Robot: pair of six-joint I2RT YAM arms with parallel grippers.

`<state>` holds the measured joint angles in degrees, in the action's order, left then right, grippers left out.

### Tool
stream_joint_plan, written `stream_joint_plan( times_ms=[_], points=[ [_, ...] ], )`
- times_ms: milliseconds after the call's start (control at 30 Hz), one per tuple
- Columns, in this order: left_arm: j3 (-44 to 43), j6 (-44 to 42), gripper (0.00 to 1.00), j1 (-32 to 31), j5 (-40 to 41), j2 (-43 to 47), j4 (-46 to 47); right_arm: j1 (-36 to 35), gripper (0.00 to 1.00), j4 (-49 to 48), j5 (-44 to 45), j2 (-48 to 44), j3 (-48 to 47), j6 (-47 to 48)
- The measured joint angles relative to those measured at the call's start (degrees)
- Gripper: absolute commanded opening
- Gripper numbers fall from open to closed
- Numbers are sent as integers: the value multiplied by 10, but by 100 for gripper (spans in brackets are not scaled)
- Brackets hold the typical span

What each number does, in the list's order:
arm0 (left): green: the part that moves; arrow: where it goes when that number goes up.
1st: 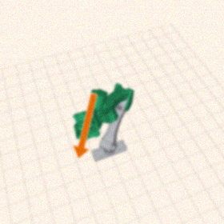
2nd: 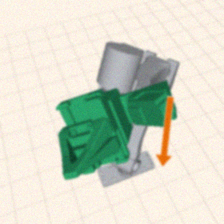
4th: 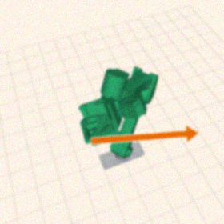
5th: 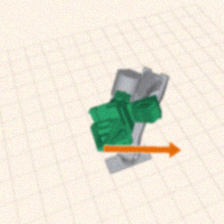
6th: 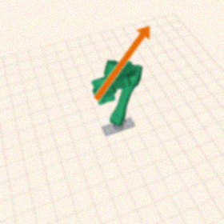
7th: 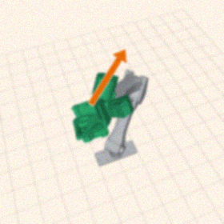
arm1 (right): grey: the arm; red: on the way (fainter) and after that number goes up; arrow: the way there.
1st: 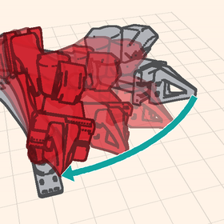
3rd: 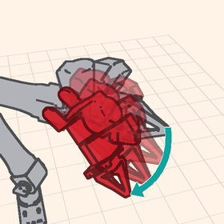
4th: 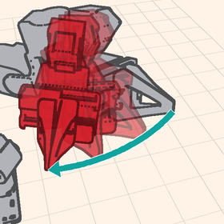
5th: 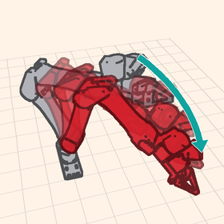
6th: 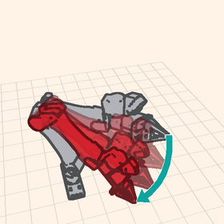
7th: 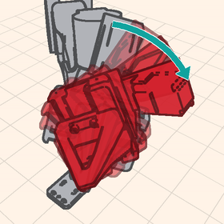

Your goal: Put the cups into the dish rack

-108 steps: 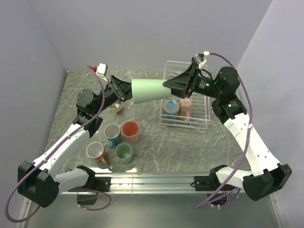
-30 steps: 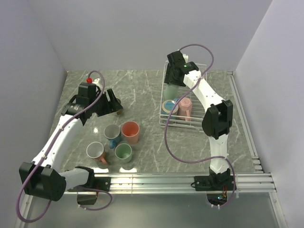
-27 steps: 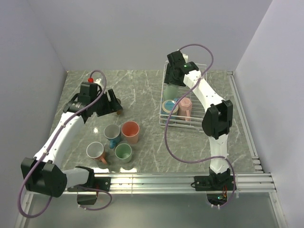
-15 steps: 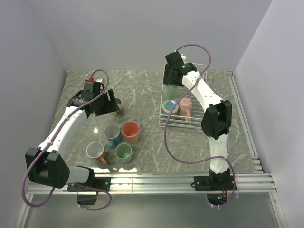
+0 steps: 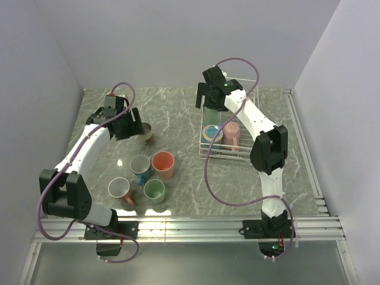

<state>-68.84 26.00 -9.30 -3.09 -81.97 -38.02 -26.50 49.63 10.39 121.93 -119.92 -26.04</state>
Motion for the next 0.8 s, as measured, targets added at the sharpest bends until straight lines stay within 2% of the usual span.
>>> stream_joint_plan(
  times_ms=[300, 500, 800],
  points=[
    [-45, -13, 74, 26, 0, -57, 12, 2, 99, 43, 23, -71, -10, 2],
    [-64, -18, 61, 31, -1, -101, 22, 23, 100, 49, 35, -146, -8, 2],
    [-68, -28, 57, 34, -1, -164, 32, 51, 100, 49, 37, -203, 35, 4]
  ],
)
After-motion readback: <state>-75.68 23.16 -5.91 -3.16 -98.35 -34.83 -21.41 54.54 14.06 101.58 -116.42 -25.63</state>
